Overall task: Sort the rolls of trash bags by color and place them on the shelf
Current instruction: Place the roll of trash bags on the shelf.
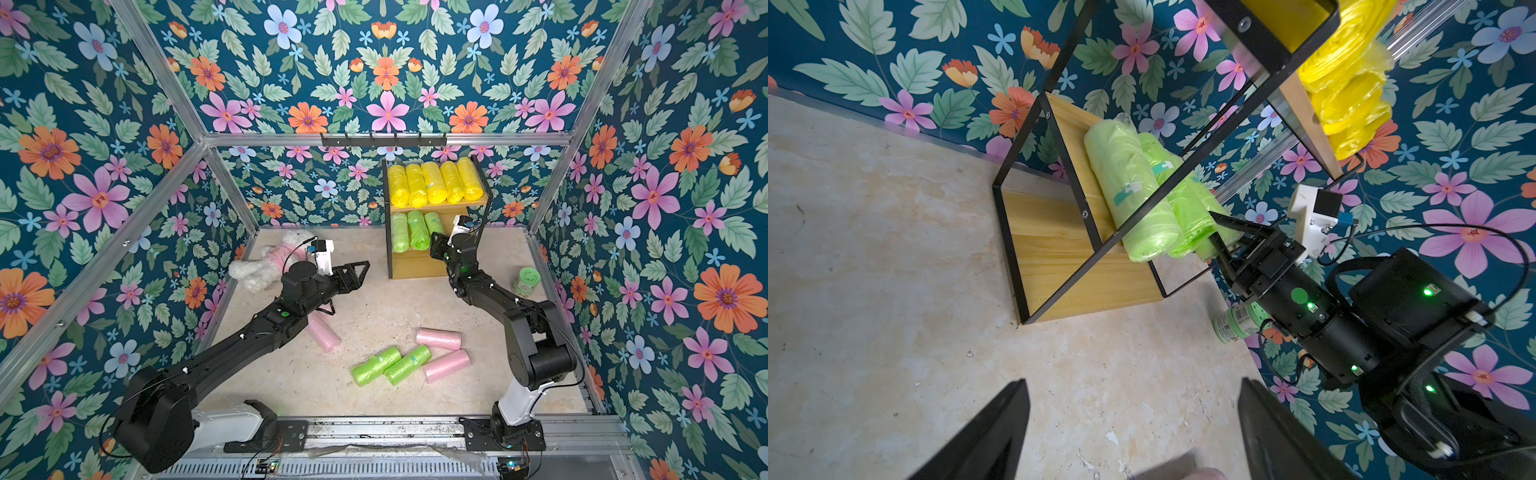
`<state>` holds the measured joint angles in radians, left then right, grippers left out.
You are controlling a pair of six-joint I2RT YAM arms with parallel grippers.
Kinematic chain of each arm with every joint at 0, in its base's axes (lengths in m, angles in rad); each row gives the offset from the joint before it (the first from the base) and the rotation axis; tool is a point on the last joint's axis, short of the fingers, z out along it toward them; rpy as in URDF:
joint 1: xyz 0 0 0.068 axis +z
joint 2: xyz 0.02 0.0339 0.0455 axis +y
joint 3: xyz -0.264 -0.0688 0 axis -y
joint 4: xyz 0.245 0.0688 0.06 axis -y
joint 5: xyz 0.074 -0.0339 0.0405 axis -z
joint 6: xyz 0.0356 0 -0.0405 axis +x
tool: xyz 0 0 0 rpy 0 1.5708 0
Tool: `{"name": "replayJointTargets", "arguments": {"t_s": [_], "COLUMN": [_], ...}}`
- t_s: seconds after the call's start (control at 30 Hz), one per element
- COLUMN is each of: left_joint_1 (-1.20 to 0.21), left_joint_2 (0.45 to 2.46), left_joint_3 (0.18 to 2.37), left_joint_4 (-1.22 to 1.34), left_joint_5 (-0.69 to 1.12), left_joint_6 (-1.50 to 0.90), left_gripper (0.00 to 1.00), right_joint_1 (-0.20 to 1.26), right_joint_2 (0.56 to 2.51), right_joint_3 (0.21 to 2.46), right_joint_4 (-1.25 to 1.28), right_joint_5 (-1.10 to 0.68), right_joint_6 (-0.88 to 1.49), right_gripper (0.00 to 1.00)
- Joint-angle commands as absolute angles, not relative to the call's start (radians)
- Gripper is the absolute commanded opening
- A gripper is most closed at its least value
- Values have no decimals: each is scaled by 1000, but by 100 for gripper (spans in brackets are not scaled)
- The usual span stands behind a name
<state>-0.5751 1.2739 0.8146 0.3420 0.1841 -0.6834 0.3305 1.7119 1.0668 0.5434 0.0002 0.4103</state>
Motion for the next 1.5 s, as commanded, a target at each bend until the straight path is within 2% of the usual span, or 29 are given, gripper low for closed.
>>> {"name": "replayJointTargets", "arguments": {"t_s": [0.0,0.47,0.9,1.07,1.23,1.47], "left_joint_1": [-574,-574,-589,-669,-815,-935], "left_joint_2": [1280,1293,1353,1386,1423,1456], "left_joint_3": [813,807,819,844,897,925], "left_joint_4": [370,371,264,79,-162,-299], "left_joint_5": [196,202,297,270,120,93], "left_joint_6": [-692,-693,-638,-551,-411,-335], "left_gripper": [84,84,83,82,82,82], "right_joint_1": [335,340,340,339,350,362], "right_joint_2": [1725,1733,1574,1464,1326,1226], "right_joint_3": [1083,1101,1008,925,840,754], "right_joint_4": [585,571,545,537,504,452], "right_joint_5": [11,31,60,50,43,12], "right_joint_6": [404,406,384,380,376,374], "right_gripper": [43,53,64,67,69,71]}}
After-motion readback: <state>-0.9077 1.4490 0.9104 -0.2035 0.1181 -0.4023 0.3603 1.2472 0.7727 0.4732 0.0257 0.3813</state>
